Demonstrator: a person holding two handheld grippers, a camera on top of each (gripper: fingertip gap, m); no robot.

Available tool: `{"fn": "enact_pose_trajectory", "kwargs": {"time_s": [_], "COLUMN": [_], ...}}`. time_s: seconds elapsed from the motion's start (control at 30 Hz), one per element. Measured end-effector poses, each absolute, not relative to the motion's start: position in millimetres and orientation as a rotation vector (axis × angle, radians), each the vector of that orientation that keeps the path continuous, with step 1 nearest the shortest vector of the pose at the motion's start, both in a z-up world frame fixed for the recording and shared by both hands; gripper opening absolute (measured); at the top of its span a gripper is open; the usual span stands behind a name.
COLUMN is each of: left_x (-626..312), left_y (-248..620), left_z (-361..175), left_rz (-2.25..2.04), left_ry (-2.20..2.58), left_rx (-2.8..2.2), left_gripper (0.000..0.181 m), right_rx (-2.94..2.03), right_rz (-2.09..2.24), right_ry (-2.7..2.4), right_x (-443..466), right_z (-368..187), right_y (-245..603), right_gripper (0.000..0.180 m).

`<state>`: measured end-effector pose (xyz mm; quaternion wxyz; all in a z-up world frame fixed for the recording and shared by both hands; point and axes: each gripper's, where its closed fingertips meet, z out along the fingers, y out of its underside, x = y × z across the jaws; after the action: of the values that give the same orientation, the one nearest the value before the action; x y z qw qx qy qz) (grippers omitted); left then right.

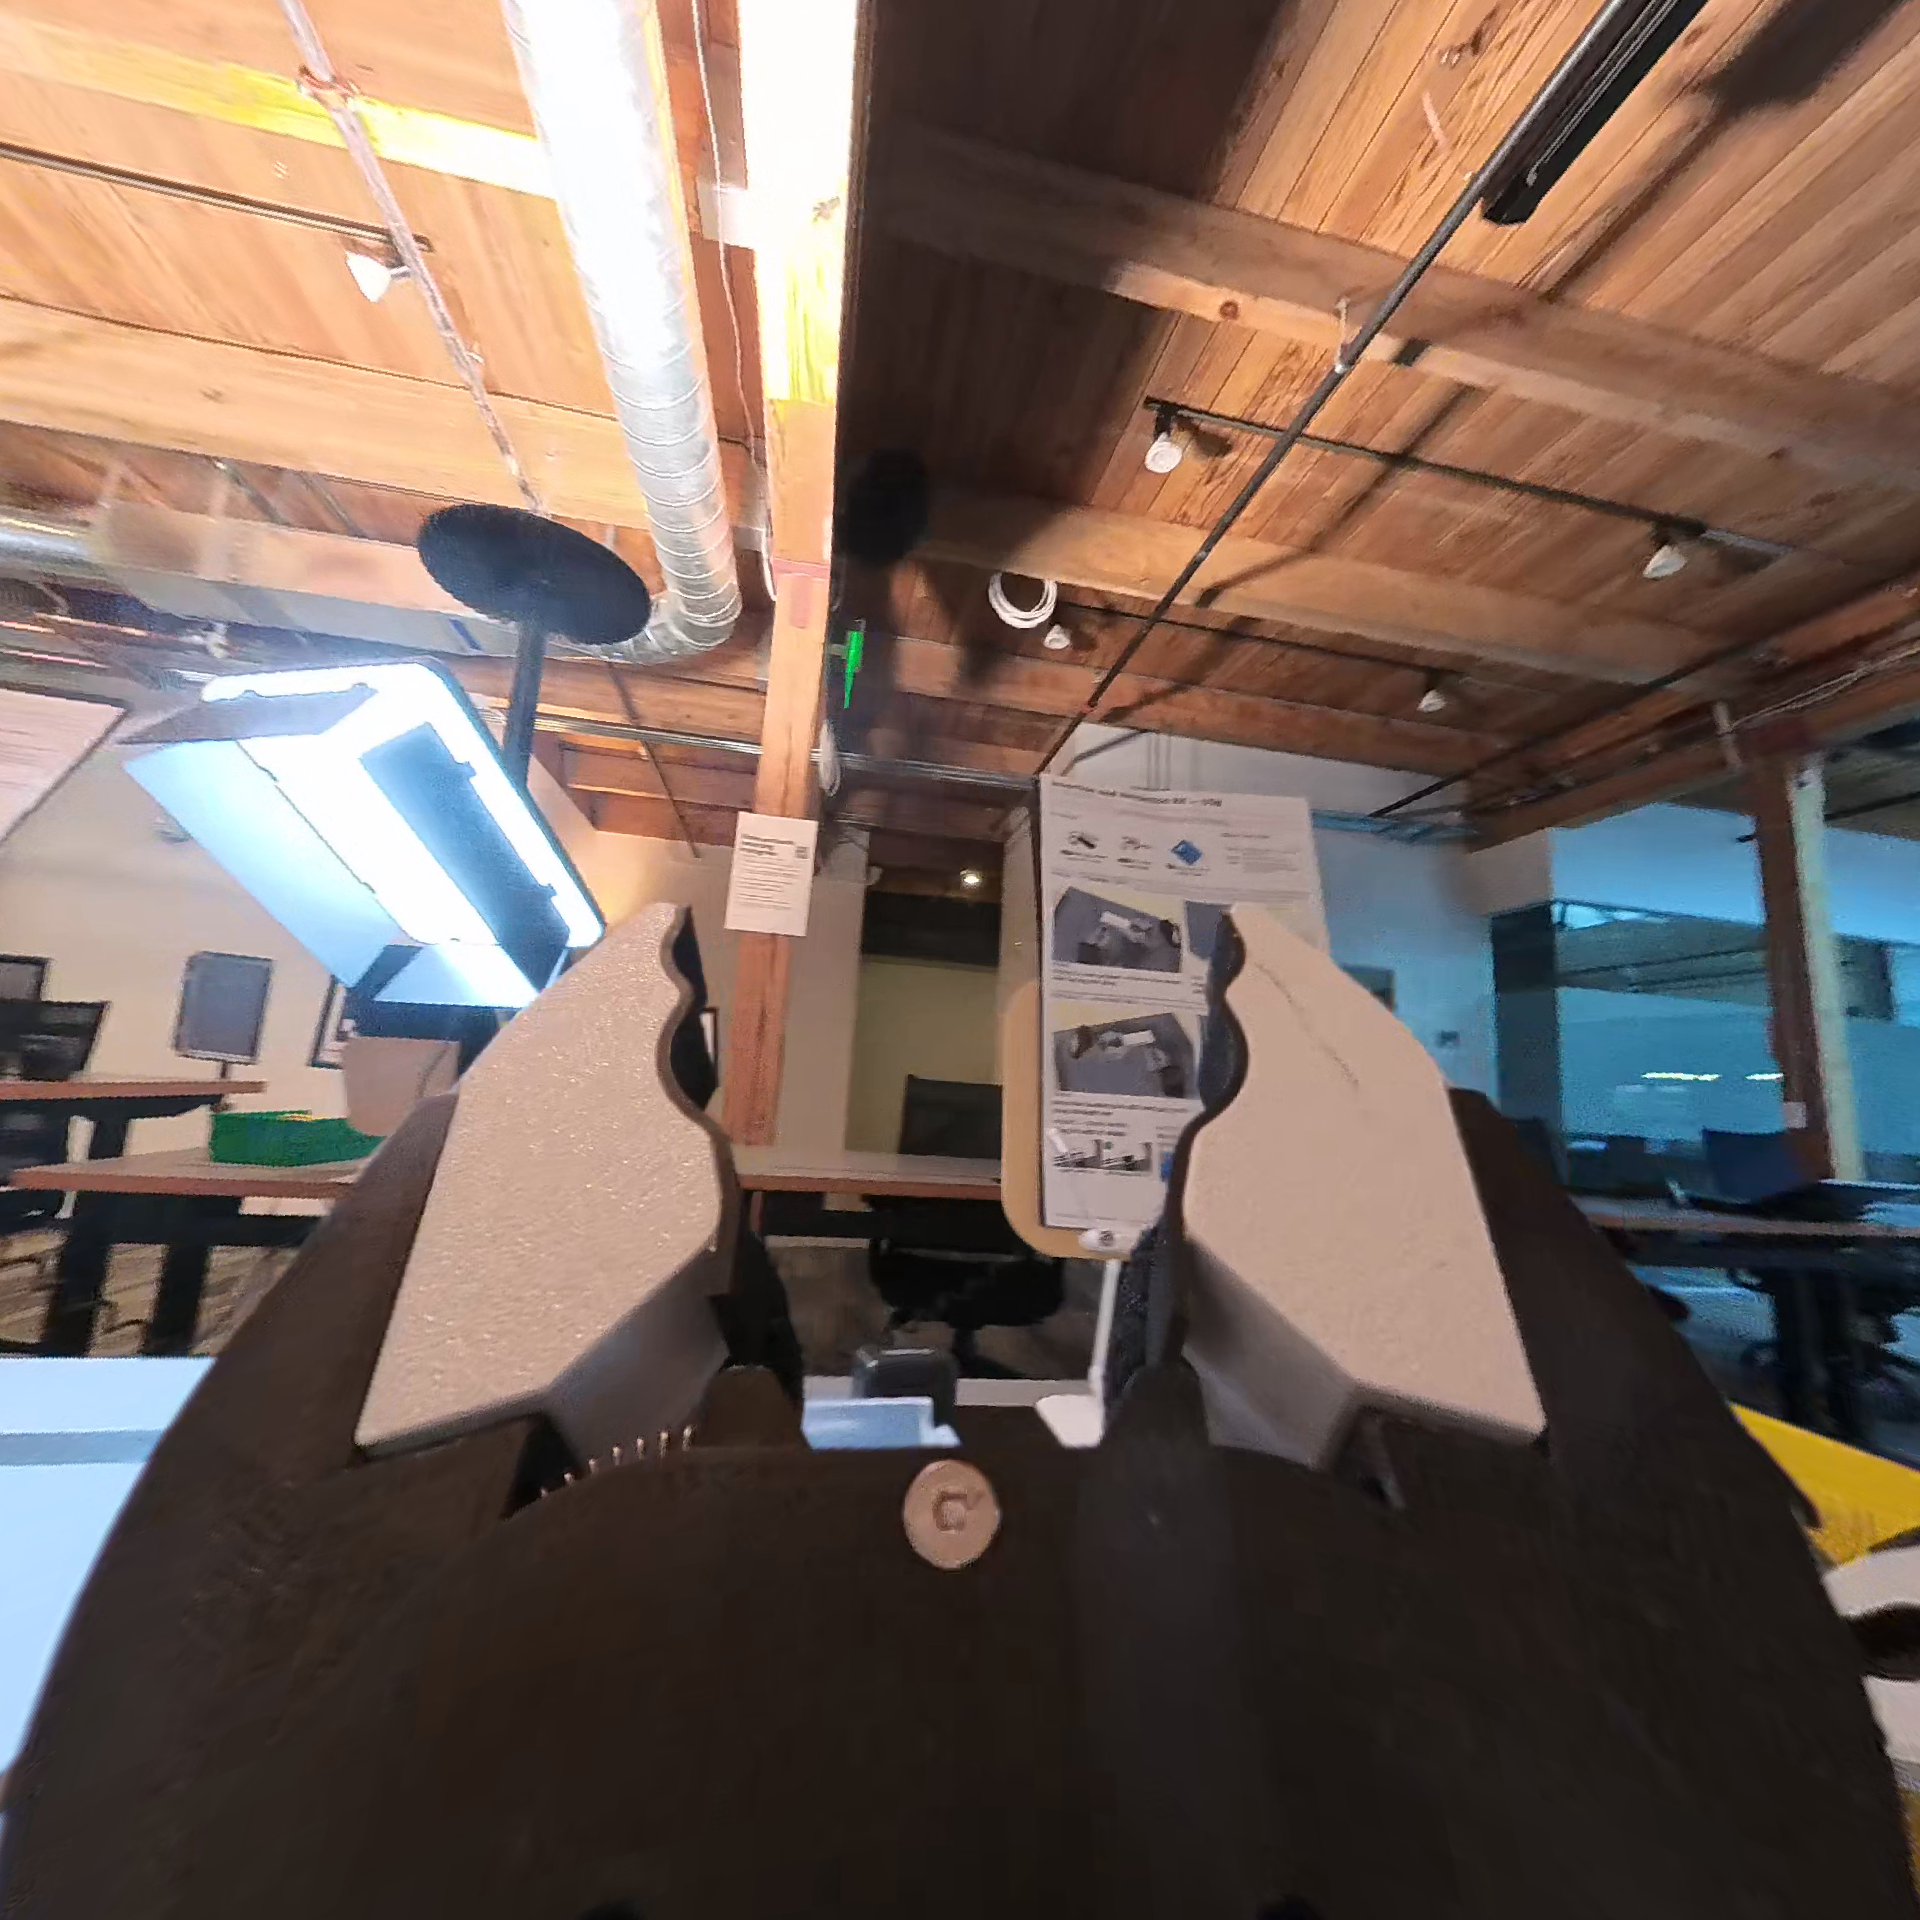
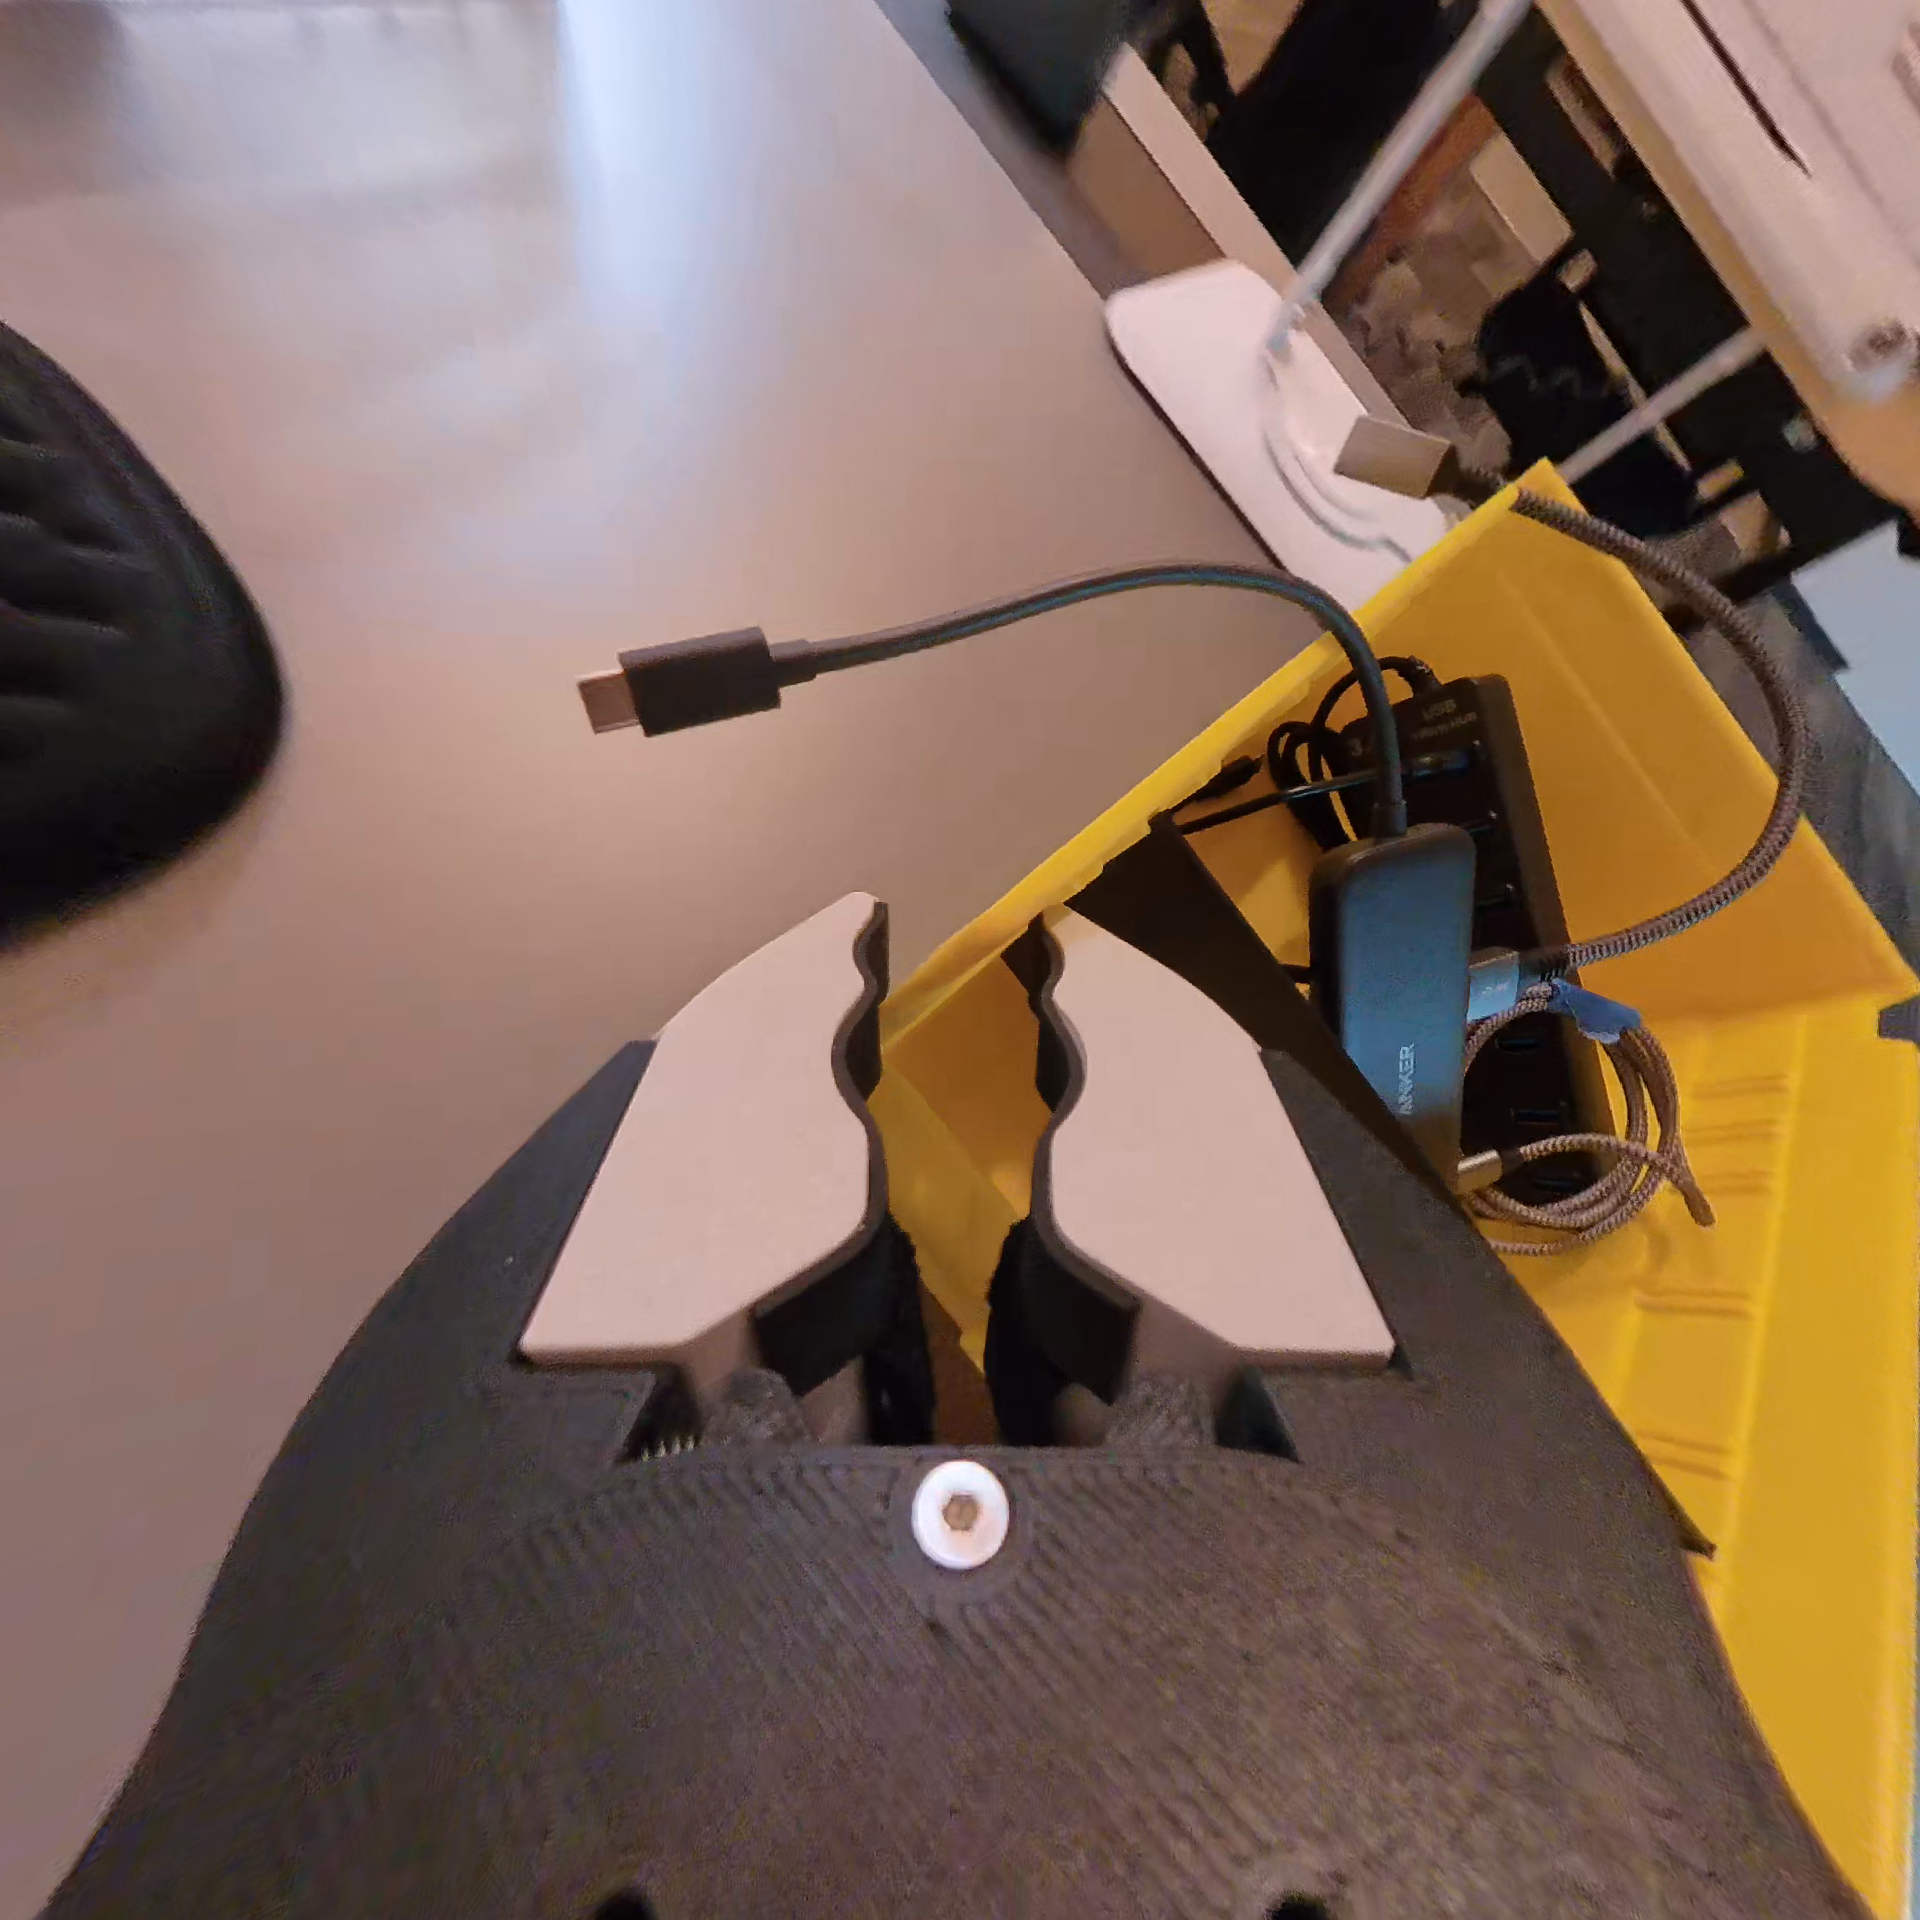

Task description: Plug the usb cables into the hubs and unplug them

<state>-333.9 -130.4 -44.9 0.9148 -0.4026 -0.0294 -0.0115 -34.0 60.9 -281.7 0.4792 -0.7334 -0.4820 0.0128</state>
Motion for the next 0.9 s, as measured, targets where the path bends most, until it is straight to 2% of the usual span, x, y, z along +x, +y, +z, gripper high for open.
{"fn": "enact_pose_trajectory", "kwargs": {"time_s": [0.33, 0.7, 0.8, 0.9], "left_x": [-362, -407, -433, -462], "left_y": [-109, -108, -104, -98], "left_z": [-83, -116, -143, -193], "left_rz": [0.111, 0.2, 0.274, 0.357], "left_ry": [-0.038, -0.157, -0.219, -0.269], "left_rx": [-1.094, -1.234, -1.335, -1.551], "left_gripper": [0.089, 0.089, 0.089, 0.089], "right_rx": [-1.613, -1.448, -1.437, -1.441], "right_rz": [0.149, 0.156, 0.186, 0.207], "right_ry": [-1.404, -1.518, -1.568, -1.578], "right_x": [-148, -195, -199, -200], "right_z": [-282, -283, -290, -296], "right_y": [33, 18, 12, 6], "right_gripper": [0.032, 0.034, 0.046, 0.051]}}
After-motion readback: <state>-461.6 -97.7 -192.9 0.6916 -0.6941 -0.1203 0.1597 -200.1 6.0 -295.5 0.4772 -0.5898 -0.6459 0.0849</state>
